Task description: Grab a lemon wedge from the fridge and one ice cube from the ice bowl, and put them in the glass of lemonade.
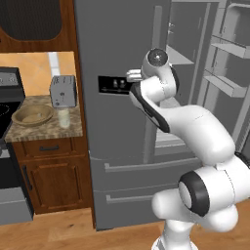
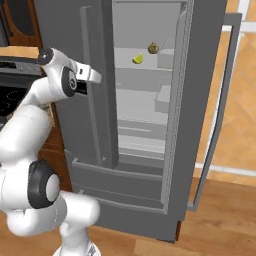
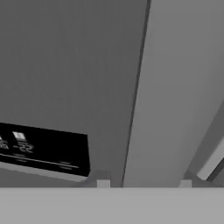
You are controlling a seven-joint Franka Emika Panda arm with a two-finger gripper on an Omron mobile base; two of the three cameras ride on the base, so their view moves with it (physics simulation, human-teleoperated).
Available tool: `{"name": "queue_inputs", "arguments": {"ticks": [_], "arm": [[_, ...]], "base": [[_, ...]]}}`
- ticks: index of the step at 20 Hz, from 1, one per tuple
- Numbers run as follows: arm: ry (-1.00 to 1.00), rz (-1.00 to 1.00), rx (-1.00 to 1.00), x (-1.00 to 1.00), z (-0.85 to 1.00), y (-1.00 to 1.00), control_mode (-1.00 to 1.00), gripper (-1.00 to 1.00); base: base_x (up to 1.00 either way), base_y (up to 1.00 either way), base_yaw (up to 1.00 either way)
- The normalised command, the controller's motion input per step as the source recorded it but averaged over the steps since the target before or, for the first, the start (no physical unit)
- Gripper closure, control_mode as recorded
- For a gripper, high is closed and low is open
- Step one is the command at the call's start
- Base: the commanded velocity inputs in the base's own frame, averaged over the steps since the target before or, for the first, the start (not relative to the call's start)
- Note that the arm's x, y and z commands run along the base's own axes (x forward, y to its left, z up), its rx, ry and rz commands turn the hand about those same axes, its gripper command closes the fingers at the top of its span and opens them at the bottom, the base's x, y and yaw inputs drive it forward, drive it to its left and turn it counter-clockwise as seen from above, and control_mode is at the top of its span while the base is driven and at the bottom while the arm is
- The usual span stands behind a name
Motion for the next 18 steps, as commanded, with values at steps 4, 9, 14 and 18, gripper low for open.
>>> {"name": "queue_inputs", "arguments": {"ticks": [4,9,14,18], "arm": [[0.0,0.0,-0.01,-0.92,0.61,0.88,-1.0,1.0],[0.02,0.01,-0.04,-1.0,0.65,0.86,-1.0,1.0],[0.02,0.05,-0.04,-1.0,0.7,0.62,-1.0,1.0],[-0.03,0.06,0.0,-0.91,0.92,0.06,-1.0,1.0]], "base": [[0.0,0.0,0.0],[0.0,0.0,0.0],[0.0,0.0,0.0],[0.0,0.0,0.0]]}}
